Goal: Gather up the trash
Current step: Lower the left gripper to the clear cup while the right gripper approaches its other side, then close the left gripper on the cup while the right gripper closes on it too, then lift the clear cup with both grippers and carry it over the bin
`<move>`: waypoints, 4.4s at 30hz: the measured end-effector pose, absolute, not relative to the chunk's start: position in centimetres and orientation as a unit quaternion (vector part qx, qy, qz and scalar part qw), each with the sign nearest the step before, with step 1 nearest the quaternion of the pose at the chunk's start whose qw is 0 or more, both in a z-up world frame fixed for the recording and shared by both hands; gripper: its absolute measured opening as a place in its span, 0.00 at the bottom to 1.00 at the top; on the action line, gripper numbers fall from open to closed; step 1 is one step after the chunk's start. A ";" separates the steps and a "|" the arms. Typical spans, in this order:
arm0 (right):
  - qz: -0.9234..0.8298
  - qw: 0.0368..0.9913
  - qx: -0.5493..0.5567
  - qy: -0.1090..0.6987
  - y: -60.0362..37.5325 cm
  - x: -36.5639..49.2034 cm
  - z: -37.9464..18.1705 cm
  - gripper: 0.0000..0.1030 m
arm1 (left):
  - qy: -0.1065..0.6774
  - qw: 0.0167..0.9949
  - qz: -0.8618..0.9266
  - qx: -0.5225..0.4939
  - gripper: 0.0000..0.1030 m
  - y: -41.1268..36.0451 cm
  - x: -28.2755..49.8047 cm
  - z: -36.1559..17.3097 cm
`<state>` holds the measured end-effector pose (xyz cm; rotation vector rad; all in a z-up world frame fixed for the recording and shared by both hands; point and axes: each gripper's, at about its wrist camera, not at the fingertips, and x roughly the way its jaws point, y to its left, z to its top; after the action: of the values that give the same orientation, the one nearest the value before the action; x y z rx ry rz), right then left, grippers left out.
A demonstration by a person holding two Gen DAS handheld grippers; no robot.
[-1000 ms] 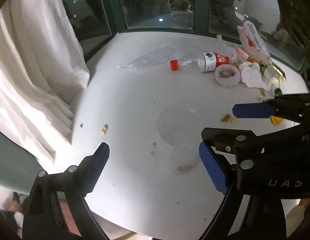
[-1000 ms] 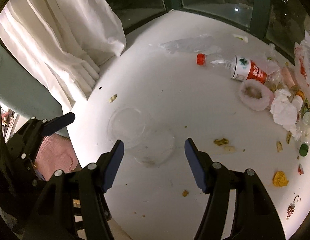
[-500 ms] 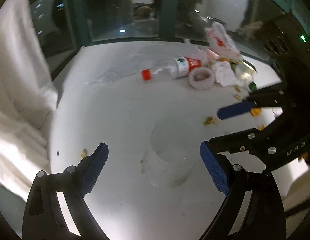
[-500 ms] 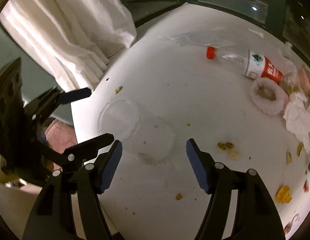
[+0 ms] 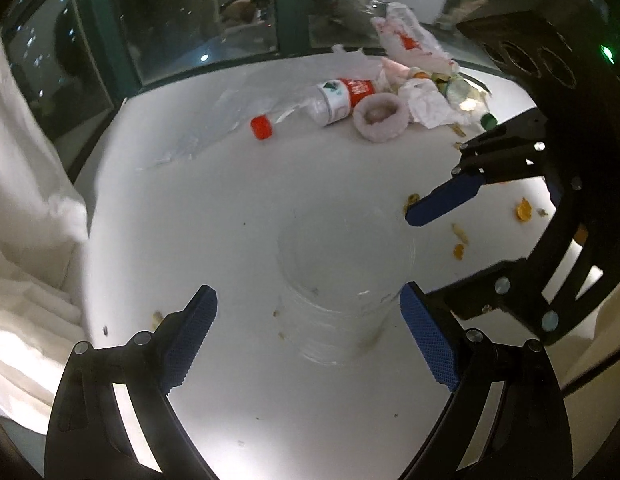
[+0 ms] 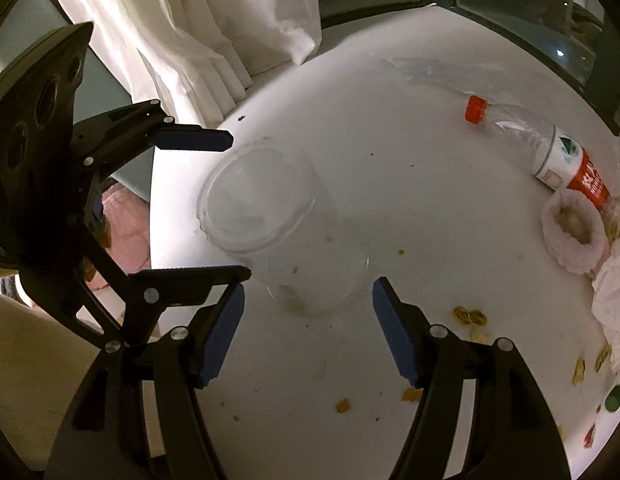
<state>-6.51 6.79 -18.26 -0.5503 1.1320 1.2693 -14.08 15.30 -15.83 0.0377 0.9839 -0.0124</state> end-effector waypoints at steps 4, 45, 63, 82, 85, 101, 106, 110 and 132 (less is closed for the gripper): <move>0.564 0.620 -0.256 0.481 7.5 -6.5 -18.6 0.62 | 0.477 0.879 -0.006 0.001 0.87 16.0 -14.2 -16.4; 0.754 0.413 -0.443 0.257 12.0 -7.3 -20.7 0.69 | 0.476 0.789 -0.263 0.287 0.87 12.6 -11.3 -23.1; 0.746 0.425 -0.455 0.235 10.9 -9.2 -19.2 0.63 | 0.494 0.800 -0.222 0.258 0.76 12.4 -12.6 -21.7; 0.707 0.486 -0.457 0.233 4.2 -12.4 -14.4 0.63 | 0.462 0.790 -0.257 0.309 0.75 7.6 -14.4 -17.6; 0.687 0.514 -0.452 0.245 1.0 -13.1 -13.3 0.63 | 0.448 0.782 -0.284 0.328 0.75 5.8 -14.4 -16.7; 0.552 0.663 -0.389 0.324 -21.5 -16.7 -8.8 0.63 | 0.350 0.698 -0.451 0.433 0.74 -11.8 -15.7 -12.8; 0.522 0.686 -0.368 0.348 -26.6 -19.1 -8.7 0.63 | 0.331 0.670 -0.493 0.445 0.74 -17.7 -17.3 -12.8; 0.505 0.696 -0.363 0.360 -31.2 -20.9 -8.4 0.63 | 0.310 0.651 -0.521 0.457 0.74 -21.2 -18.7 -12.7; 0.272 0.825 -0.224 0.441 -38.9 -33.7 -5.4 0.63 | 0.138 0.438 -0.706 0.540 0.74 -26.1 -28.7 -9.6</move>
<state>-33.70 -38.88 -5.45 -0.4769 0.9367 0.5787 -28.74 -26.11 -9.63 1.3424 0.3434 -1.7546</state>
